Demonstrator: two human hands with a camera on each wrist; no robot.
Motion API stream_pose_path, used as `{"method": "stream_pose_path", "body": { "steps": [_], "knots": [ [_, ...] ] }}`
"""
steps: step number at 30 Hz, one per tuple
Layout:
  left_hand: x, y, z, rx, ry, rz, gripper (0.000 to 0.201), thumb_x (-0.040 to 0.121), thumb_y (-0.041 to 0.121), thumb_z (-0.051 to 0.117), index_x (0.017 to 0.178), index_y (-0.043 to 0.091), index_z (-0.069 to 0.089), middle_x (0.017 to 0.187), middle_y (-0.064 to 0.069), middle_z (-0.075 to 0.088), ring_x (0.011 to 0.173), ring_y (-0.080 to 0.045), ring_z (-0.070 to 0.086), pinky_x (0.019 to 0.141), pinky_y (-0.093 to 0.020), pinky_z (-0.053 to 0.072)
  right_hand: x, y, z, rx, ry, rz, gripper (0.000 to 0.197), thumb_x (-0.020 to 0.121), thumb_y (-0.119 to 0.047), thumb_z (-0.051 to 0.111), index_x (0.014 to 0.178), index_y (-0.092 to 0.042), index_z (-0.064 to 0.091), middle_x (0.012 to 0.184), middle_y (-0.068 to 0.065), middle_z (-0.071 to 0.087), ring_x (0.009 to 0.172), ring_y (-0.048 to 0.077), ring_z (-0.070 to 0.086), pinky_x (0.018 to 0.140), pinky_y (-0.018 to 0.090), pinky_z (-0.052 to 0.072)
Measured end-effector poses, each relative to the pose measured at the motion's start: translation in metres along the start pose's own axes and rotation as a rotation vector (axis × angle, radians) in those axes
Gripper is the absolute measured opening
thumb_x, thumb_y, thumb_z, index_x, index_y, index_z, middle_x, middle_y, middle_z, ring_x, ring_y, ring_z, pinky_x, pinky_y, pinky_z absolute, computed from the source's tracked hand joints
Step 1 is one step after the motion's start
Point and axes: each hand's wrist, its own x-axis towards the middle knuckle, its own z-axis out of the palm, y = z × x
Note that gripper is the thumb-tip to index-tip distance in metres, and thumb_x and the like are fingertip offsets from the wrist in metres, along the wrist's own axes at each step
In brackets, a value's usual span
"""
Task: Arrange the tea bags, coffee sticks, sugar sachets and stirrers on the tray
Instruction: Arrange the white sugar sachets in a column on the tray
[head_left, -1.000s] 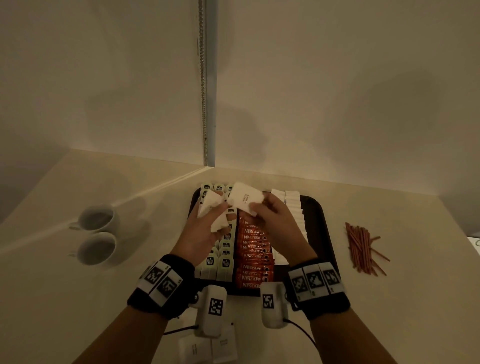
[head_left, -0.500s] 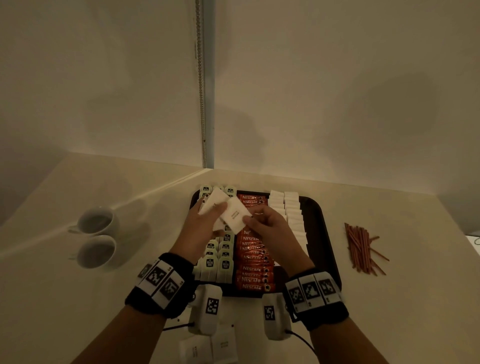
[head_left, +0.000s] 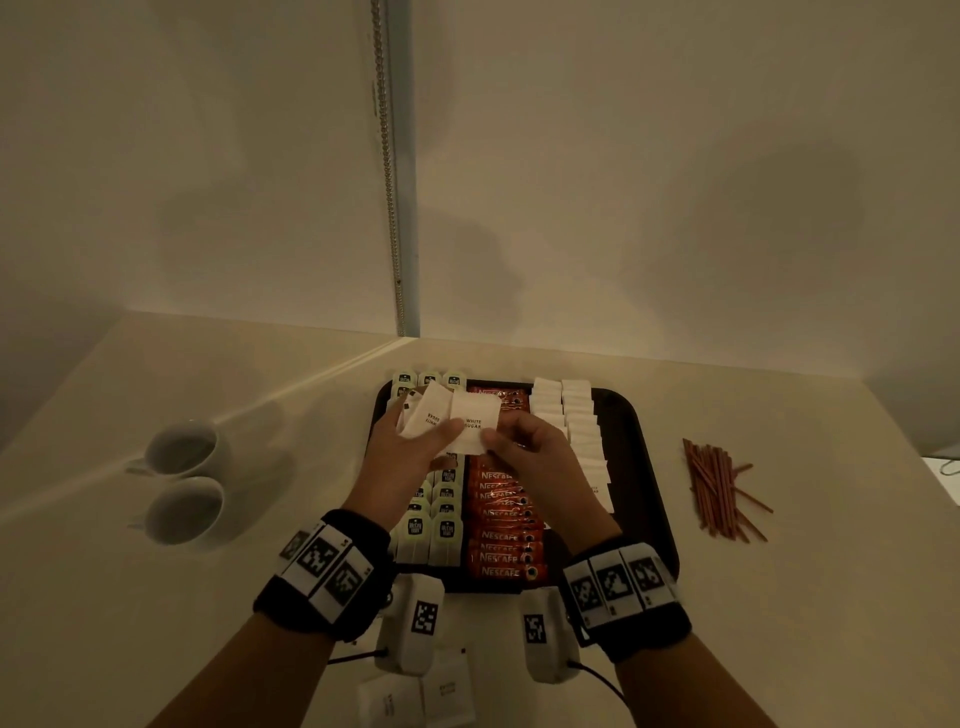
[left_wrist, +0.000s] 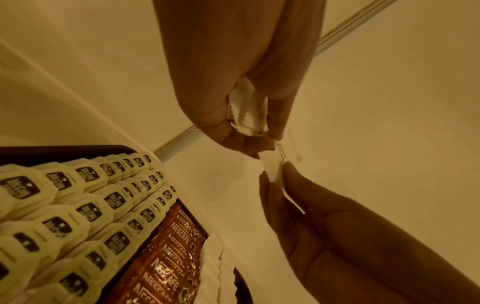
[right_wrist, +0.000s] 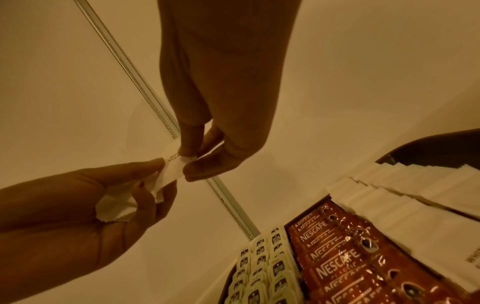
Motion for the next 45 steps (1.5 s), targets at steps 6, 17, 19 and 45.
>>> {"method": "stream_pose_path", "body": {
  "steps": [6,17,19,45],
  "knots": [
    [-0.001,0.005,-0.004,-0.327,-0.070,-0.112,0.024,0.098,0.015,0.040,0.109,0.016,0.061,0.096,-0.011,0.071,0.083,-0.023,0.066,0.054,-0.026,0.055,0.000,0.005,-0.033,0.026,0.069,0.019,0.006,0.089,-0.008,0.057,0.089,-0.010,0.062,0.095,0.004,0.068,0.091,0.020,0.068,0.078,0.032,0.057],
    [0.002,-0.001,-0.007,-0.492,-0.075,-0.187,0.033,0.099,0.024,0.032,0.115,0.013,0.059,0.093,-0.010,0.072,0.076,-0.021,0.067,0.051,-0.024,0.055,-0.006,0.106,-0.148,-0.730,0.456,0.260,0.021,0.091,-0.012,0.057,0.110,-0.006,0.063,0.110,0.012,0.065,0.104,0.027,0.058,0.091,0.036,0.044],
    [0.002,-0.001,-0.007,-0.513,-0.069,-0.199,0.036,0.099,0.025,0.033,0.122,0.010,0.055,0.097,-0.012,0.070,0.076,-0.022,0.068,0.050,-0.024,0.055,-0.005,0.113,-0.153,-0.793,0.455,0.286,0.022,0.090,-0.012,0.057,0.111,-0.006,0.063,0.112,0.013,0.064,0.105,0.028,0.057,0.092,0.037,0.042],
    [-0.007,-0.004,0.003,-0.024,-0.013,-0.074,0.019,0.090,0.014,0.061,0.106,0.024,0.063,0.101,-0.004,0.069,0.089,-0.019,0.066,0.055,-0.026,0.051,0.020,-0.027,-0.008,-0.632,-0.099,-0.273,0.027,0.090,-0.032,0.059,0.113,-0.020,0.064,0.096,-0.015,0.061,0.084,-0.007,0.055,0.071,0.004,0.043]
  ]
}}
